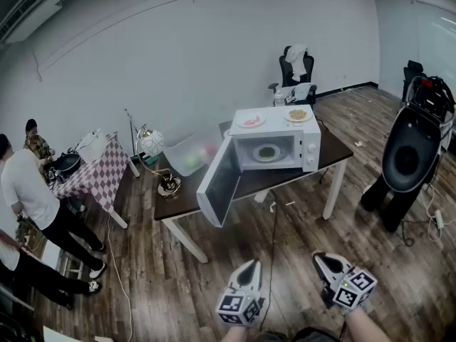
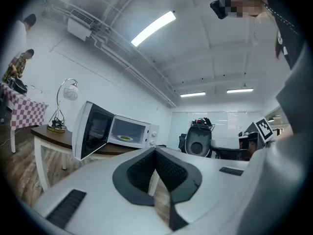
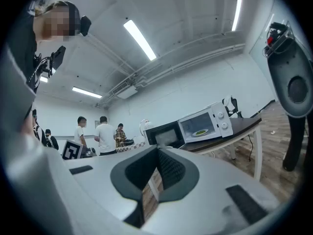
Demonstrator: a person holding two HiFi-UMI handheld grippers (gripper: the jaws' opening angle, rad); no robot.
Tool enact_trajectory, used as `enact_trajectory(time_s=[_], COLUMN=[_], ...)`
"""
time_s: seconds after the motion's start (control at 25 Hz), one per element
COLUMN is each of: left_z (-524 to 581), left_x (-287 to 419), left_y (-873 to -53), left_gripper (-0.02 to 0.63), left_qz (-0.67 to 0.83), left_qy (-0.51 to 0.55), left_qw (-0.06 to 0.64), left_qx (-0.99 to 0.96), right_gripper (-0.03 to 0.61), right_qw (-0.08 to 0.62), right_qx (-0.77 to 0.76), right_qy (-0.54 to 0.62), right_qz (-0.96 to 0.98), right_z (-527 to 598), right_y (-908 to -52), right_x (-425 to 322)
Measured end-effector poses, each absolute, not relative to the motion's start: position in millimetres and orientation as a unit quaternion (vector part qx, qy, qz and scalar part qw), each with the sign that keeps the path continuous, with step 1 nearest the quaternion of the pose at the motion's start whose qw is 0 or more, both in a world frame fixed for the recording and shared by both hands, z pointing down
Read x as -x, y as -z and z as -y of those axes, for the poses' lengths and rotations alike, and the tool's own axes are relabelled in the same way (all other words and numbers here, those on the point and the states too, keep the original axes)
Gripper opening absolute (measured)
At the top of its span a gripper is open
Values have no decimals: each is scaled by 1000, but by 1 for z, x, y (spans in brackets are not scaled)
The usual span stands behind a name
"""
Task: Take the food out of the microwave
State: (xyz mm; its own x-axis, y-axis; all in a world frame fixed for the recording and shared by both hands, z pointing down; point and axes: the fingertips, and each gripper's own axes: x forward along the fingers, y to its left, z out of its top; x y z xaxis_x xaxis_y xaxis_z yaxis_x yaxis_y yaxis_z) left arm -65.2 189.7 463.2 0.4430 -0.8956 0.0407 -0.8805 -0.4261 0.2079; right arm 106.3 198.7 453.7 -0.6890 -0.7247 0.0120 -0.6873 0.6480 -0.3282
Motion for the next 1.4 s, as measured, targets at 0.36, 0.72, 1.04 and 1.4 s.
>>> enact_trajectory(time_s=[0.36, 0.72, 1.04, 1.4], left_z=[-163, -108, -47, 23], left_x=[75, 73, 65, 51], left_y=[-484, -482, -486, -492], left_gripper=[2, 2, 2, 2], left_qz=[532, 544, 554, 559], left_qy=[31, 25, 19, 19], left_qw=[123, 116, 118, 124], left_qx=[-838, -831, -824, -820], right_gripper=[0, 0, 2, 2], right_qw=[42, 38, 36, 38], right_qx=[398, 380, 368, 367], right_qy=[168, 168, 179, 188], right_qz=[-901, -909, -912, -910], right_z=[-171, -104, -35, 36], right_y=[-470, -473, -486, -489], right_x=[-109, -109, -113, -127])
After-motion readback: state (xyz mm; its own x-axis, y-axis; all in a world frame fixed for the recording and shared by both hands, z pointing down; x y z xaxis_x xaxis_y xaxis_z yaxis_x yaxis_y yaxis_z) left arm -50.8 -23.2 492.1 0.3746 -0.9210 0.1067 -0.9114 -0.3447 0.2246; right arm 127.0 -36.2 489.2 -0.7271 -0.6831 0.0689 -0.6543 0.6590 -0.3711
